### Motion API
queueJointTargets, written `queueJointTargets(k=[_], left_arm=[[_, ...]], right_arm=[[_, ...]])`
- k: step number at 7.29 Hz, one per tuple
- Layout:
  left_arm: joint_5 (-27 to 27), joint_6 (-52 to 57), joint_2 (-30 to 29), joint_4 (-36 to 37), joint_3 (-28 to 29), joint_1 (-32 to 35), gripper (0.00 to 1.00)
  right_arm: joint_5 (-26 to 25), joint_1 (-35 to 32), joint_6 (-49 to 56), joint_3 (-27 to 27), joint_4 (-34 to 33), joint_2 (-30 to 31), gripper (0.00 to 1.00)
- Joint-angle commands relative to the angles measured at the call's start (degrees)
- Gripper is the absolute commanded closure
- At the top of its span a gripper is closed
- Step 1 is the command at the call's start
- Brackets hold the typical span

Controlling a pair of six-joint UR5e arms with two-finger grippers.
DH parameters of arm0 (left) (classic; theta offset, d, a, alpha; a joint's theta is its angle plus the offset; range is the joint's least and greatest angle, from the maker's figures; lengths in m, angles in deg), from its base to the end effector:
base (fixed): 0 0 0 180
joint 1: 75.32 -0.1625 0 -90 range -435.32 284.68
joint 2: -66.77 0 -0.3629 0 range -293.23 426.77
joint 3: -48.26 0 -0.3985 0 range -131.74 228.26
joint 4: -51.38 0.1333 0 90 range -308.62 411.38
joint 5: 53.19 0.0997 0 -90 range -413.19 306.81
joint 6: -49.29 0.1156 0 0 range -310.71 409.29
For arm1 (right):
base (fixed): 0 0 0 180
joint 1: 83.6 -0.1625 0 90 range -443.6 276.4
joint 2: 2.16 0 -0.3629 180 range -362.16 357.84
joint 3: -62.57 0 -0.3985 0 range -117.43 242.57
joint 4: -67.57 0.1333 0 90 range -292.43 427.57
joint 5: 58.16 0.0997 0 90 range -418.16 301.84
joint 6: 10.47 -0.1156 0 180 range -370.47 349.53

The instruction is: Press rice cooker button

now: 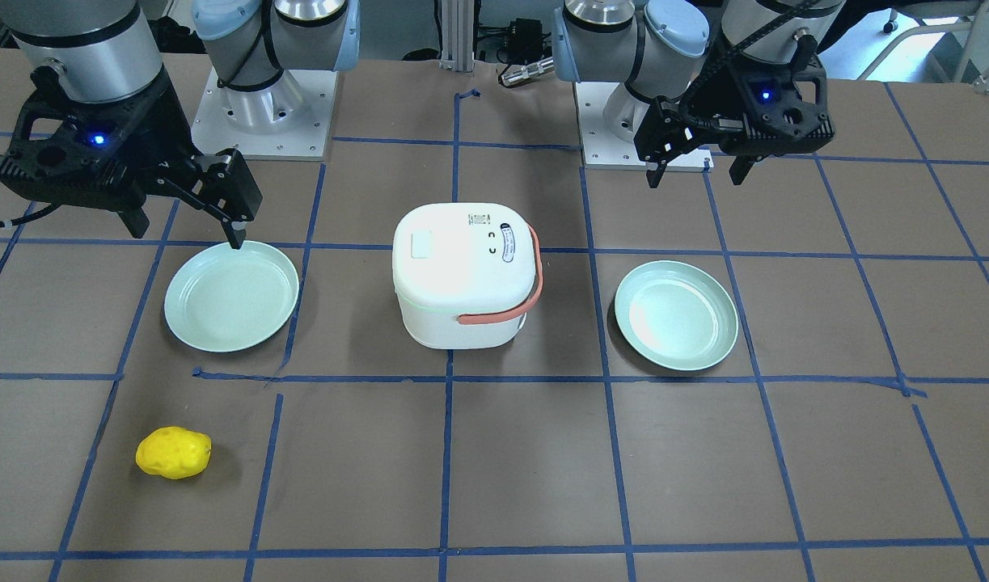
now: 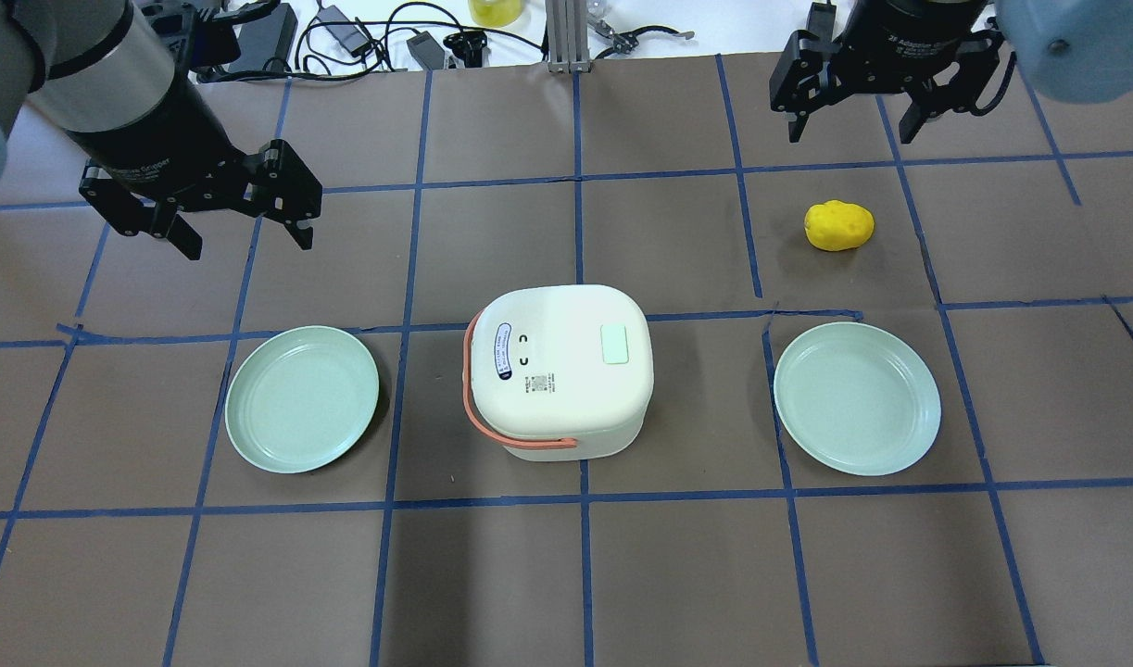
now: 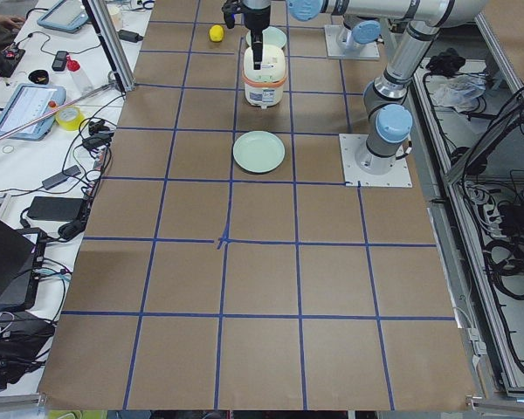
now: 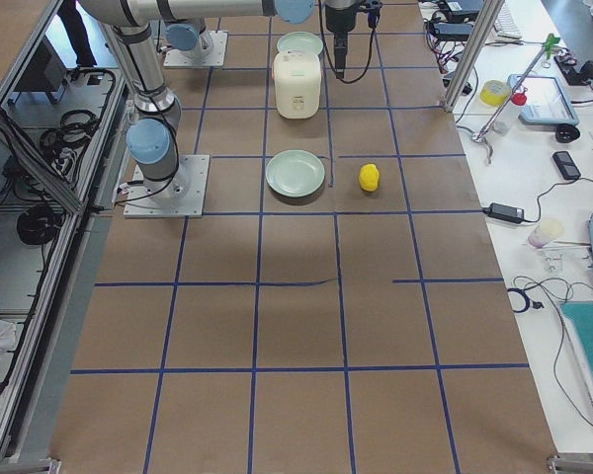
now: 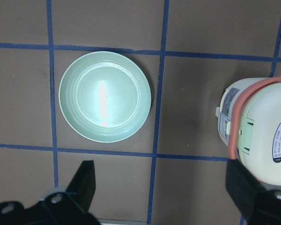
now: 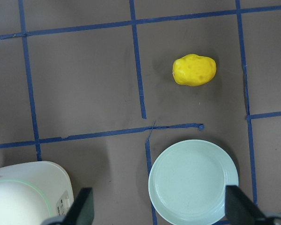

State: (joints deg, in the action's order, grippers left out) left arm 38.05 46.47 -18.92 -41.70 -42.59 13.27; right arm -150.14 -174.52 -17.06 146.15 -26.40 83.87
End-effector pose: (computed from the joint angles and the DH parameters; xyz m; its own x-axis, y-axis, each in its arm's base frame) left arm -0.1192 -0.4740 0.4335 -0.9970 -0.0739 -0.0213 -0.0737 0.9972 -0.0077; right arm 0.1379 -0.5331 0.4379 -0.9946 0.1019 0.0213 0.0988 0.9884 -0.1150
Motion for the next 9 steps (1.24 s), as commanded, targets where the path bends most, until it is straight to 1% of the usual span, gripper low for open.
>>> queueJointTargets(k=[1, 7, 8, 9], left_arm=[[0.0, -0.1, 0.0, 0.0, 0.0, 0.0, 0.00], [0.0, -0.1, 0.0, 0.0, 0.0, 0.0, 0.00], [0.0, 0.0, 0.0, 0.0, 0.0, 0.0, 0.00], [0.0, -0.1, 0.0, 0.0, 0.1, 0.0, 0.00]], right_arm=[[0.0, -0.1, 0.0, 0.1, 0.0, 0.1, 0.00], [0.0, -0.2, -0.6, 0.0, -0.3, 0.0, 0.00], [0.4, -0.3, -0.7, 0.0, -0.3, -0.2, 0.05], [0.9, -0.5, -0.7, 0.0, -0.2, -0.2, 0.24]])
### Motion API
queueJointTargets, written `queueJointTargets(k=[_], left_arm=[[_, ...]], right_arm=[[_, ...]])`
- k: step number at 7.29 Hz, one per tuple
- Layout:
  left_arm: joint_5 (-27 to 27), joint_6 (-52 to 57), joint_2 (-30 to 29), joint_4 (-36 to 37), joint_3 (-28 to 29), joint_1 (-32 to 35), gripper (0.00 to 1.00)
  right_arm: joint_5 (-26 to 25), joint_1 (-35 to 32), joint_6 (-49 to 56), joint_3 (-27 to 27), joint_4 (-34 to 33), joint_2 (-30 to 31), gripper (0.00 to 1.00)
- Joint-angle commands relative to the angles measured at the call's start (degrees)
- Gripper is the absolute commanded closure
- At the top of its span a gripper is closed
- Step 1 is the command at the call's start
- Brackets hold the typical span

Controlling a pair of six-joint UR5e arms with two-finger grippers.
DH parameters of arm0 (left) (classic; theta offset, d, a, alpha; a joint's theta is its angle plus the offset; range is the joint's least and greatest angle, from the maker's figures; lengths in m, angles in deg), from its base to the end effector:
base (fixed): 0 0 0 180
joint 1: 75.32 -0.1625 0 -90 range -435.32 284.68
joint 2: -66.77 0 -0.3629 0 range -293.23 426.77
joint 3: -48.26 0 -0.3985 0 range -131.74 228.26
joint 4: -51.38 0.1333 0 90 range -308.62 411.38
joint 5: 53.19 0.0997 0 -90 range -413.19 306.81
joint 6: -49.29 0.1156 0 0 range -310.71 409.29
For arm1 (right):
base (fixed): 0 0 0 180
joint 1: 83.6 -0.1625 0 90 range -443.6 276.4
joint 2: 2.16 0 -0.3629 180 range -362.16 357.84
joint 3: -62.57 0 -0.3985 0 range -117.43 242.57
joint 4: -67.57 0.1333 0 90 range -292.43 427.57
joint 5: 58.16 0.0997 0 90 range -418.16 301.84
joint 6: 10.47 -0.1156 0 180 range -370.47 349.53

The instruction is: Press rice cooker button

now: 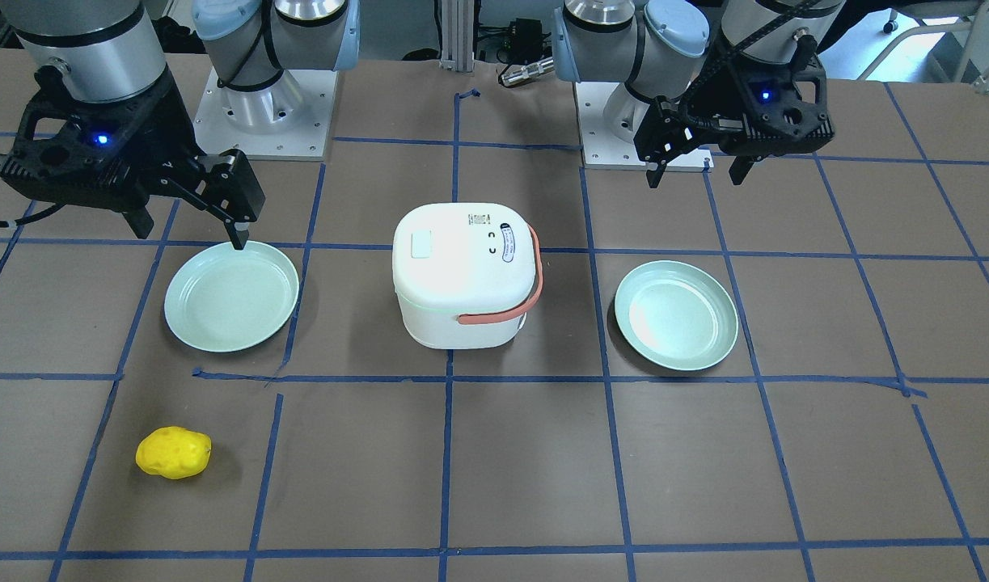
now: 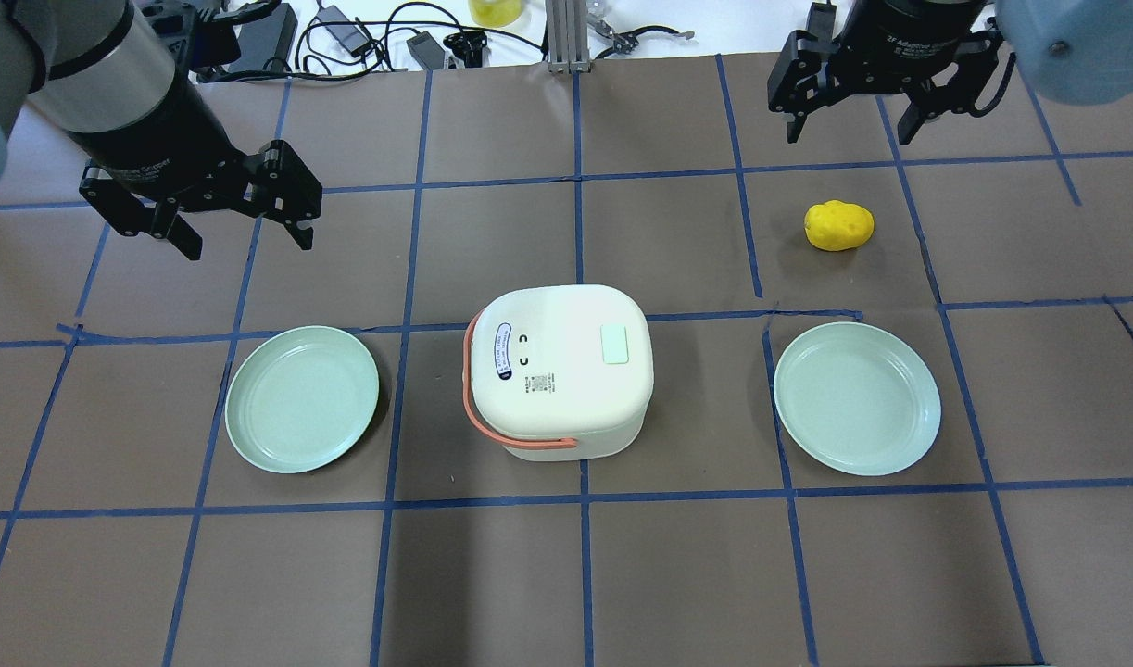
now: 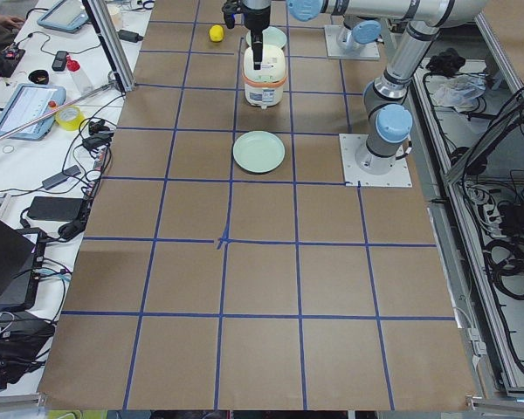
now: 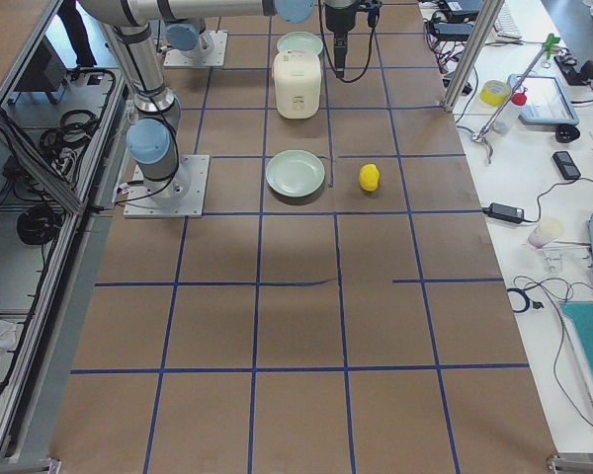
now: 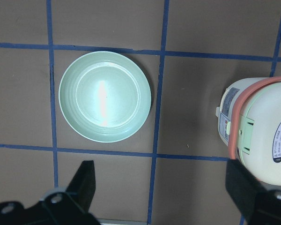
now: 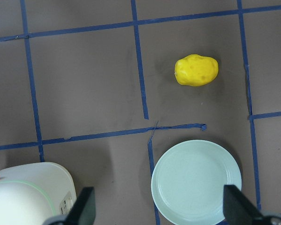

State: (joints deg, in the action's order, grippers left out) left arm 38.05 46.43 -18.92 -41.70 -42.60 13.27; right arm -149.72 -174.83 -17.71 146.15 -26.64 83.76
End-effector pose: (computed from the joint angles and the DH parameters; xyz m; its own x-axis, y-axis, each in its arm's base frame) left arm -0.1192 -0.4740 0.4334 -0.9970 -0.0746 -0.0213 -0.0744 0.9972 -0.0075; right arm 0.1416 -0.5333 0.4373 -0.9942 0.1070 0.0125 0.1048 0.9876 -0.1166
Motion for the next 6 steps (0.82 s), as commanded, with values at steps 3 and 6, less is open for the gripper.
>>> queueJointTargets(k=[3, 6], left_arm=[[0.0, 0.0, 0.0, 0.0, 0.0, 0.0, 0.00], [0.0, 0.0, 0.0, 0.0, 0.0, 0.0, 0.00]], right_arm=[[0.7, -4.5, -2.1, 2.3, 0.3, -0.4, 0.66], [0.6, -11.2, -11.5, 6.3, -1.5, -0.8, 0.85]])
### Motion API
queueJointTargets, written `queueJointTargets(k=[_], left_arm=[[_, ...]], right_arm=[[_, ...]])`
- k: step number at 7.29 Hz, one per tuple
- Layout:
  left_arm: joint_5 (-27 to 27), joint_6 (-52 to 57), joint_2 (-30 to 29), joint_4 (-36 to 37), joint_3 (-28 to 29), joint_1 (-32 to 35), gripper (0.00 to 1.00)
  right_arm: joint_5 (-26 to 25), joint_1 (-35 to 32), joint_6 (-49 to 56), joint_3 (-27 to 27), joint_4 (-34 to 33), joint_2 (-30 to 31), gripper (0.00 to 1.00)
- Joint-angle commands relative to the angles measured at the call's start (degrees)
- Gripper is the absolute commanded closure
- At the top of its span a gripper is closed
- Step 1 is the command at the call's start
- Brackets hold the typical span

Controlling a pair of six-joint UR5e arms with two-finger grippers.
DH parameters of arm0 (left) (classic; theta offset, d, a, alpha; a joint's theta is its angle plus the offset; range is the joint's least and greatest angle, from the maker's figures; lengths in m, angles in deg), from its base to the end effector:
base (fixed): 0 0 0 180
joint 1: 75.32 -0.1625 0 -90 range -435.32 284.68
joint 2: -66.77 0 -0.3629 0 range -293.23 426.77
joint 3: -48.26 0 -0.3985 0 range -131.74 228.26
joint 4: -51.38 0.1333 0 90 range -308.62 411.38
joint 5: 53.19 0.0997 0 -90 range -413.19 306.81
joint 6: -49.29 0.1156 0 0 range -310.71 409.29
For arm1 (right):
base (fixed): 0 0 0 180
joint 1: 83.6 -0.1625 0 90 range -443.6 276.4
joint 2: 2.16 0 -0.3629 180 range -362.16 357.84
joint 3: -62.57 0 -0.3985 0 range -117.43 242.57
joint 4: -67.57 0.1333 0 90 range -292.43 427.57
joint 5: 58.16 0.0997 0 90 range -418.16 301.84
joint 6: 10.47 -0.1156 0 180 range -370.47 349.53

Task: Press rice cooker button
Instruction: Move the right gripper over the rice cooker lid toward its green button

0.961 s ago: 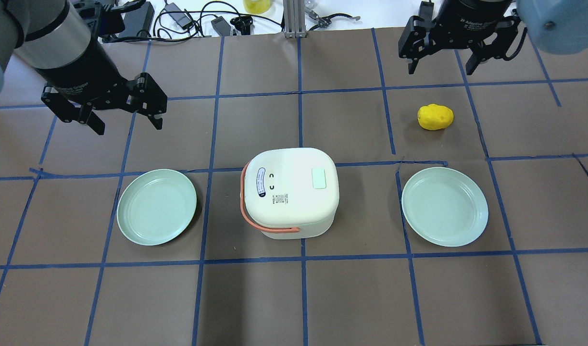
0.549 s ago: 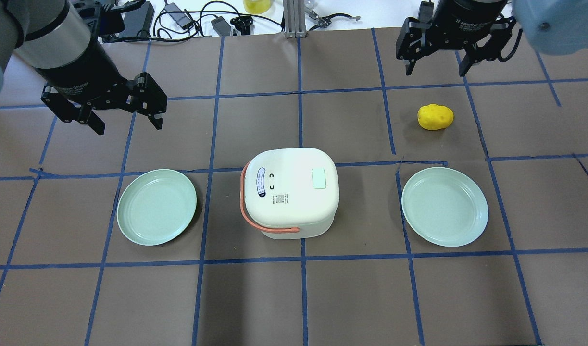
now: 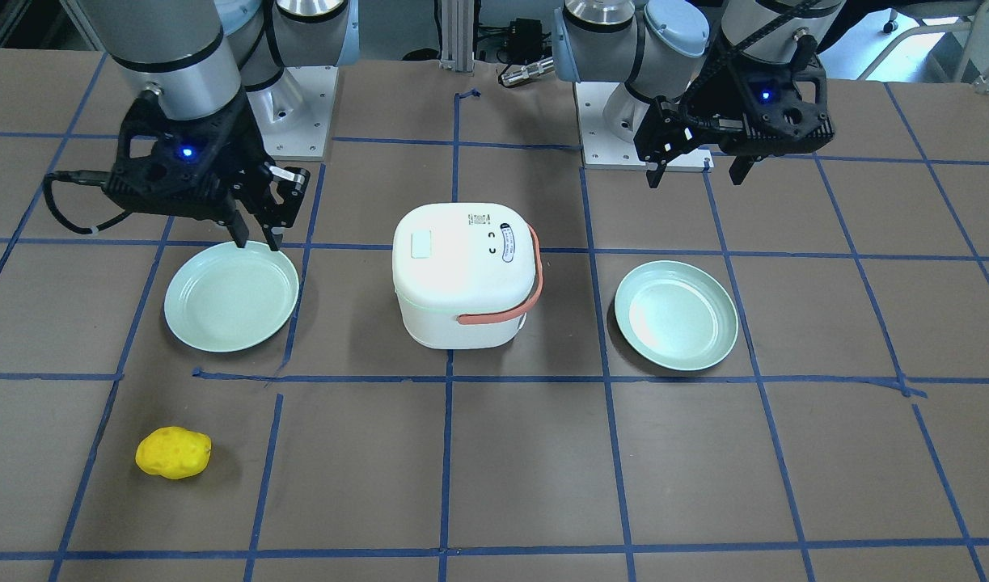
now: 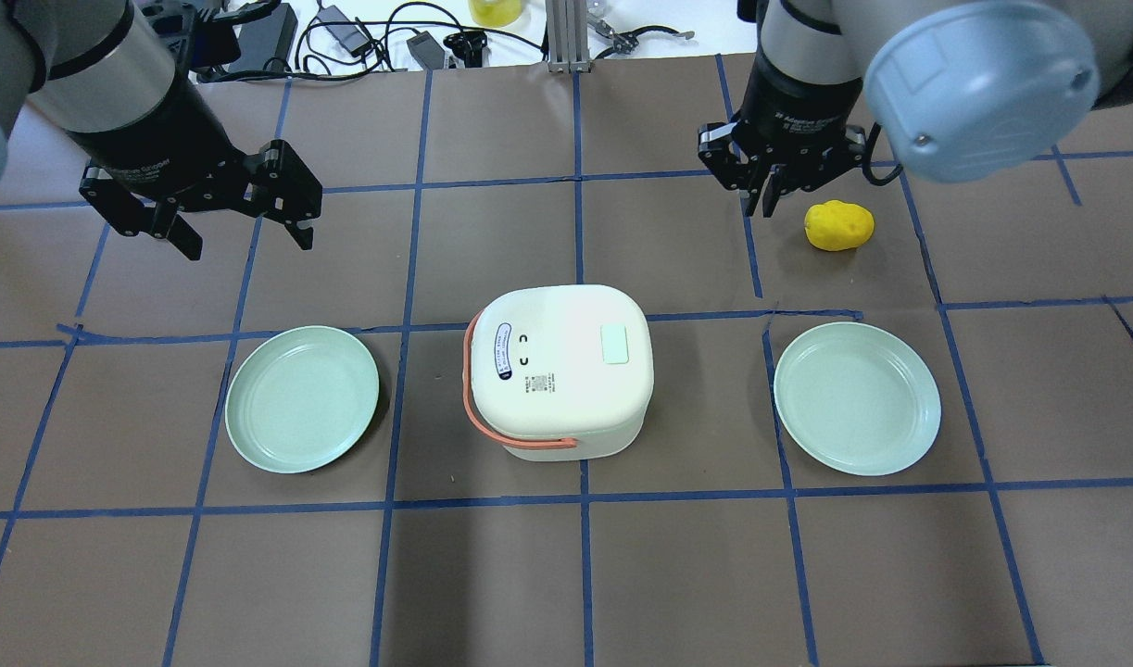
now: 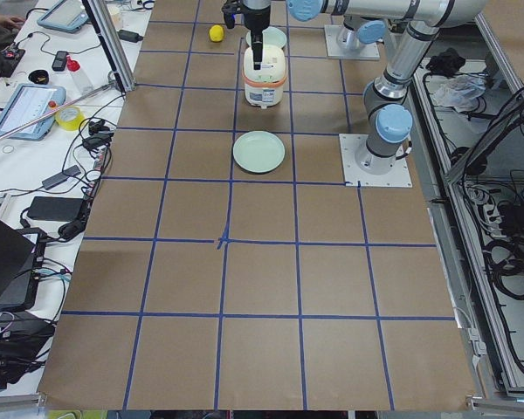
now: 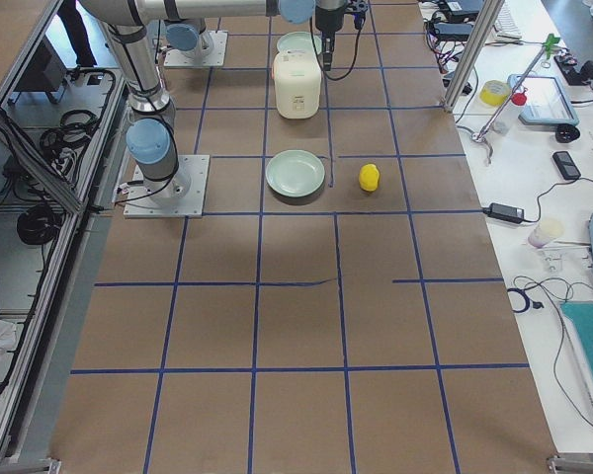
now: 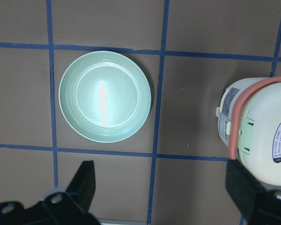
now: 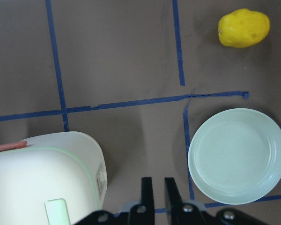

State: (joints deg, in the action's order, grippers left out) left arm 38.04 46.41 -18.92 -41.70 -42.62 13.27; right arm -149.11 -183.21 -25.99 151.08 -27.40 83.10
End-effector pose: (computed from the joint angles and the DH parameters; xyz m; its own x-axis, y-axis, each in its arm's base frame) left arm -0.1192 -0.4740 0.4333 -0.9970 -0.0749 -0.0211 -0.0748 0.9972 -0.0072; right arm 0.2182 -0.5016 0.3890 -0.9946 0.1033 0.0079 0.1030 0.9941 -0.0334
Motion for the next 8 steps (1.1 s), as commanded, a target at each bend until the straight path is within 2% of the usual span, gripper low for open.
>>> queueJointTargets(k=[1, 4, 8], left_arm=[[0.0, 0.1, 0.0, 0.0, 0.0, 0.0, 0.00], [0.0, 0.1, 0.0, 0.0, 0.0, 0.0, 0.00], [0.0, 0.0, 0.0, 0.0, 0.0, 0.0, 0.00]], right_arm=[[0.0, -5.4, -5.5, 2.5, -1.6, -0.3, 0.87], [0.1, -10.1, -11.5, 11.8, -15.6, -0.6, 0.87], [0.2, -13.0, -12.9, 13.4, -16.0, -1.2, 0.87]])
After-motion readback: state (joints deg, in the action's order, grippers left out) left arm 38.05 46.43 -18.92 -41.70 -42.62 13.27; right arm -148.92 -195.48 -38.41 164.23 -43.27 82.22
